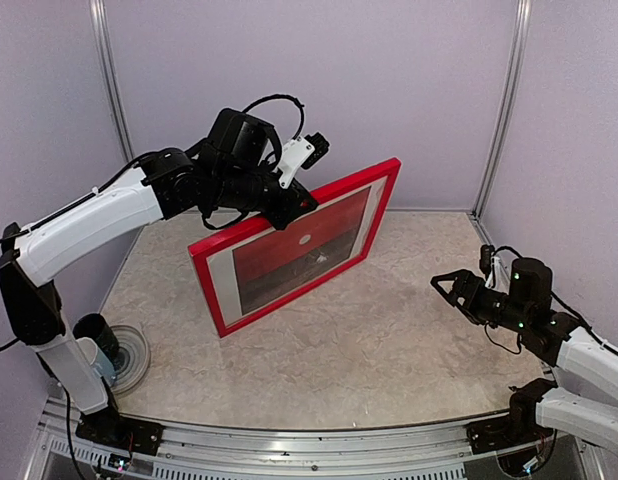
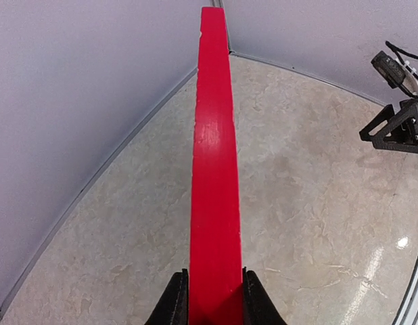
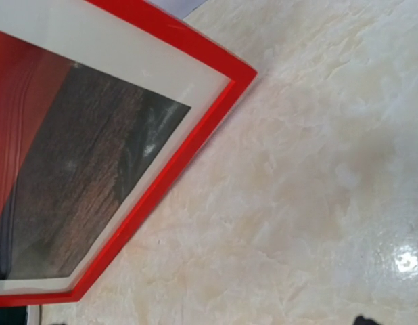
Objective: Put the photo into the frame
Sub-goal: Turn over the photo frame.
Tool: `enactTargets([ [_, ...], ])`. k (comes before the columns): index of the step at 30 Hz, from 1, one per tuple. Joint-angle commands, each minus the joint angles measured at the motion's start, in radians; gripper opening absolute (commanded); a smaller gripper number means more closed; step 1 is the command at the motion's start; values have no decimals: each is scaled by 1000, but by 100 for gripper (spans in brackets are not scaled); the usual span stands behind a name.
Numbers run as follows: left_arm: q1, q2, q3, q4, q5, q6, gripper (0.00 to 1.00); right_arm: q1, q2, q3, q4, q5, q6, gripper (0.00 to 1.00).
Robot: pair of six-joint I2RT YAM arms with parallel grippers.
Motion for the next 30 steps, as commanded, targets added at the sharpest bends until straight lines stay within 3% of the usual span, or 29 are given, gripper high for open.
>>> enactTargets([
  [1, 1, -42, 52, 115, 175, -121, 0, 6, 3, 22, 9, 9, -14, 91],
  [8, 18, -5, 87, 92, 275, -139, 0, 5, -1, 30, 0, 20, -18, 91],
  [22, 145, 100, 138, 45, 536, -203, 0, -6, -73, 141, -130, 124, -129, 95],
  [30, 227, 205, 239, -29, 621, -207, 0, -12, -40, 126, -116, 125, -131, 96],
])
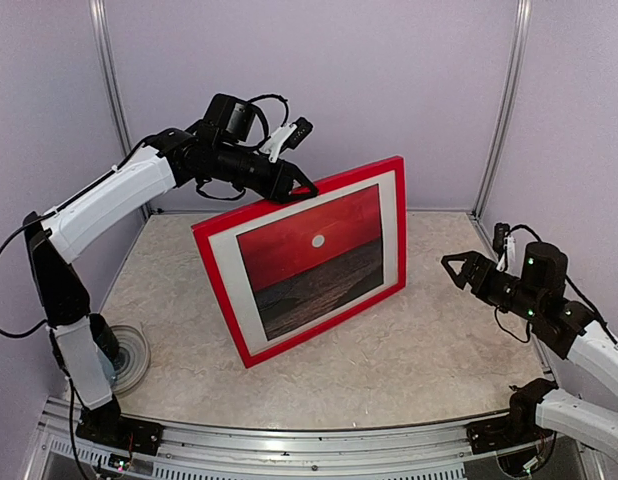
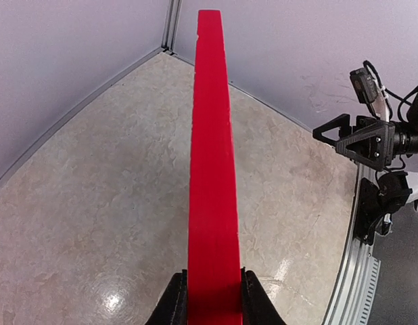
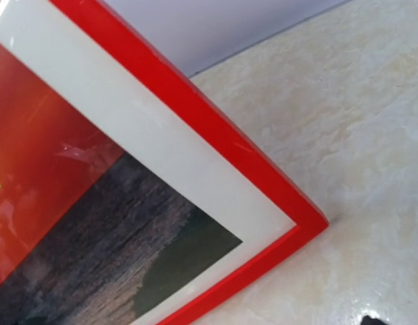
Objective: Put the photo into the frame
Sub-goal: Turn over the photo frame.
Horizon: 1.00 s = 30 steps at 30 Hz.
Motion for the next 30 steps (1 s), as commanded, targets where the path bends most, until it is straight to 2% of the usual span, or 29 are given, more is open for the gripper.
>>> enactTargets([
  [1, 31, 72, 63, 50, 136, -38, 0, -10, 21, 2, -10, 10, -17, 95],
  [10, 136, 172, 102, 55, 269, -69, 0, -16, 29, -9, 1, -3, -21, 96],
  [30, 263, 372, 139, 68, 373, -88, 0, -55, 88, -30, 30, -31, -31, 96],
])
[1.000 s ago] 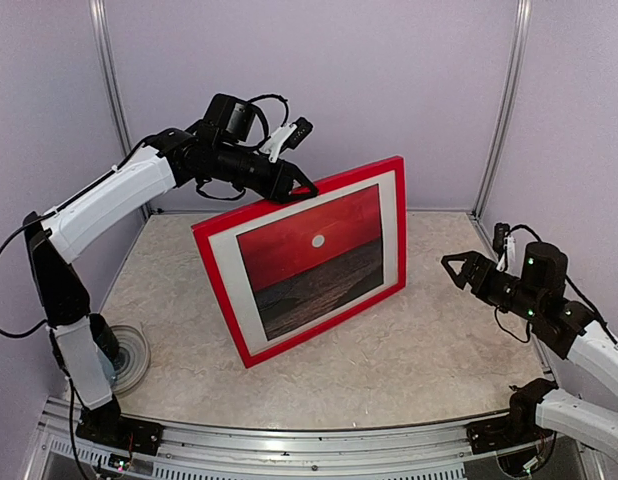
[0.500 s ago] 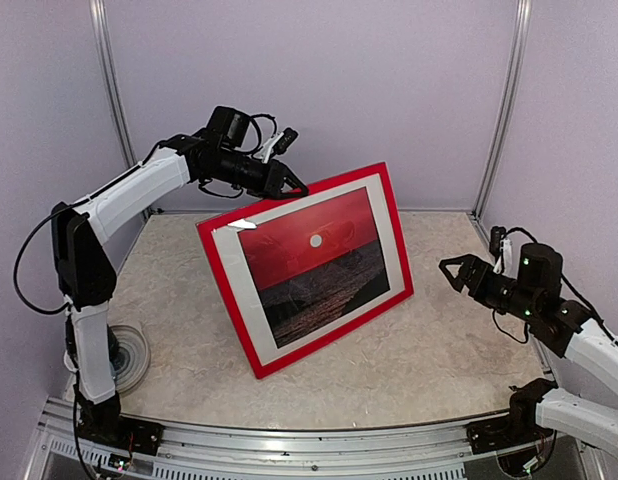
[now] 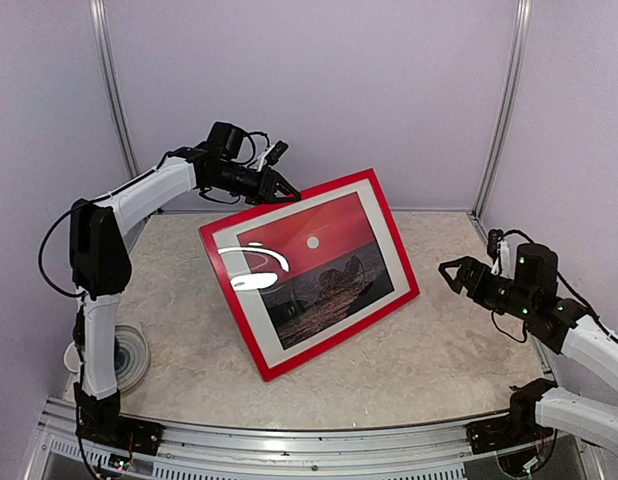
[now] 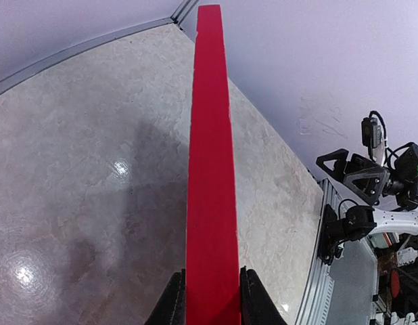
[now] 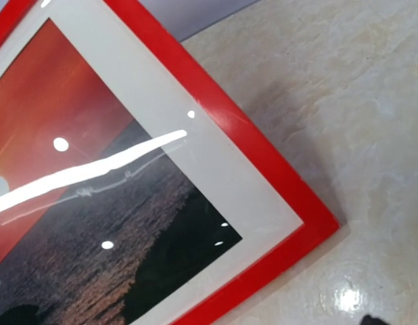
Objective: Put the photo into the frame
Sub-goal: Turn over the photo frame, then place the photo frame at the center of the board.
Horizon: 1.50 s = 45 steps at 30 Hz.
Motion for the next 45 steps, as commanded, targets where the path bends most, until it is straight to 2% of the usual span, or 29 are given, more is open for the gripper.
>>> enactTargets([
  [1, 15, 64, 7, 25, 4, 61, 0, -15, 16, -22, 36, -18, -4, 96],
  [18, 74, 220, 6, 62, 86, 20, 0, -22, 68, -46, 78, -40, 0, 96],
  [28, 74, 261, -65, 157, 77, -40, 0, -24, 77, -58, 88, -48, 5, 96],
  [36, 76, 312, -59, 202, 64, -81, 0, -25, 79, -59, 89, -53, 5, 96],
  [45, 77, 344, -59, 218, 51, -95, 10, -25, 80, -58, 88, -55, 7, 96],
])
